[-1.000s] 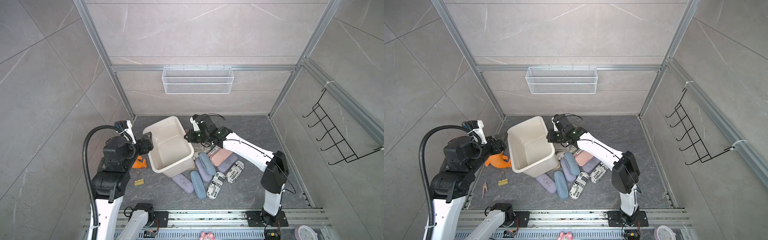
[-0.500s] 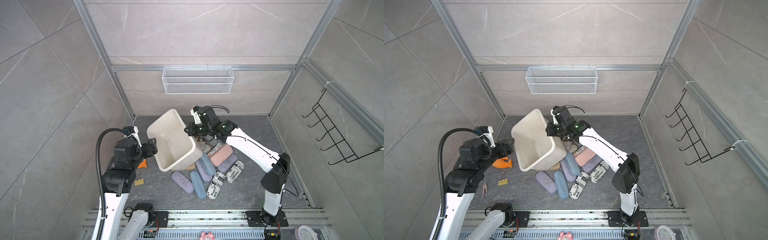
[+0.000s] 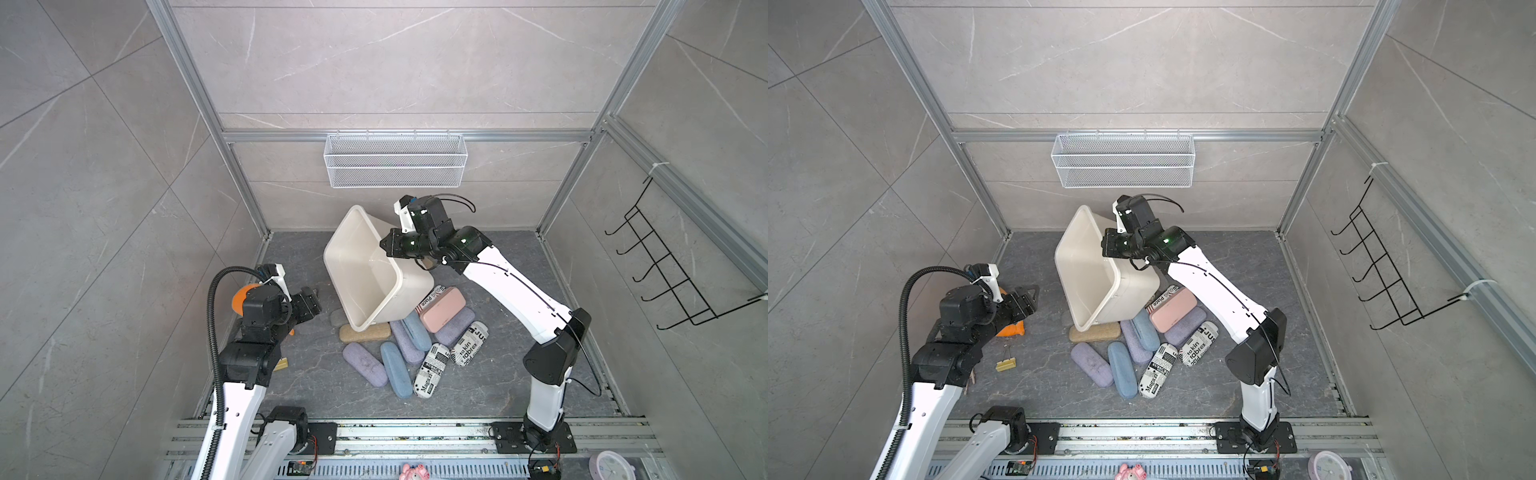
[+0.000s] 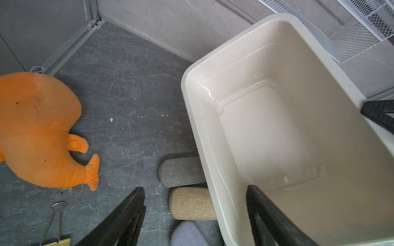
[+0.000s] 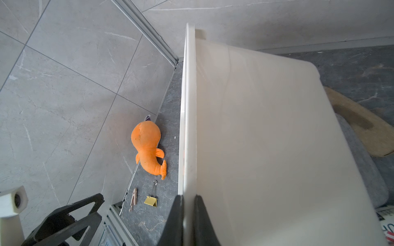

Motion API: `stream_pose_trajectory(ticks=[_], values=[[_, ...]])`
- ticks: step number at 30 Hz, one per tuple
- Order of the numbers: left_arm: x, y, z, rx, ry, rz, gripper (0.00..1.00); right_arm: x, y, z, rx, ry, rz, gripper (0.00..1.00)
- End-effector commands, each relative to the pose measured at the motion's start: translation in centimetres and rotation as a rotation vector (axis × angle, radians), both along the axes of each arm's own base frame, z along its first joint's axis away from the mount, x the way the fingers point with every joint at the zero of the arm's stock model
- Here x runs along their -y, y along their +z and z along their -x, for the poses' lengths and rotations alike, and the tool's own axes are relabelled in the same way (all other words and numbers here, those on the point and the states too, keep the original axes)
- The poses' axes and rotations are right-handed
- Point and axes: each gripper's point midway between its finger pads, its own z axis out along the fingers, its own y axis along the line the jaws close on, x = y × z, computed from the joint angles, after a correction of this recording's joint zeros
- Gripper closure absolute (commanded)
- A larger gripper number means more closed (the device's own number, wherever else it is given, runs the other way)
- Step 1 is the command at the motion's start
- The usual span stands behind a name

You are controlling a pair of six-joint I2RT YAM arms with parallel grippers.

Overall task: Put the glasses cases into the storage boxes
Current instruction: Place the storage box at the corner of the board.

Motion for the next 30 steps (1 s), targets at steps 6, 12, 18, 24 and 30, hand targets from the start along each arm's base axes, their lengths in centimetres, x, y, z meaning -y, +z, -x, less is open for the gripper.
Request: stream_pose_trajectory(ticks=[6, 12, 18, 24, 30], values=[[1.5, 1.3, -1.1, 0.044, -0.057, 0.061, 0.24, 5.8, 3.2, -1.1, 0.072, -0.114, -0.021, 1.00], [1.8, 1.3, -1.3, 0.042, -0.073, 0.065, 0.25, 9.7, 5.3, -1.8, 0.107, -0.196, -0.045, 1.00], [2.1, 1.2, -1.5, 0.037, -0.088, 0.070, 0.25, 12.6, 8.7, -2.7, 0.146, -0.253, -0.094, 1.00], [2.2, 0.9, -1.5, 0.031, -0.092, 0.073, 0.26, 15.2, 8.7, -3.3, 0.137, -0.330, -0.100, 1.00], [2.3, 0.7, -1.3, 0.026, -0.100, 0.069, 0.26, 21.3, 7.0, -4.4, 0.140, -0.476, -0.043, 1.00]])
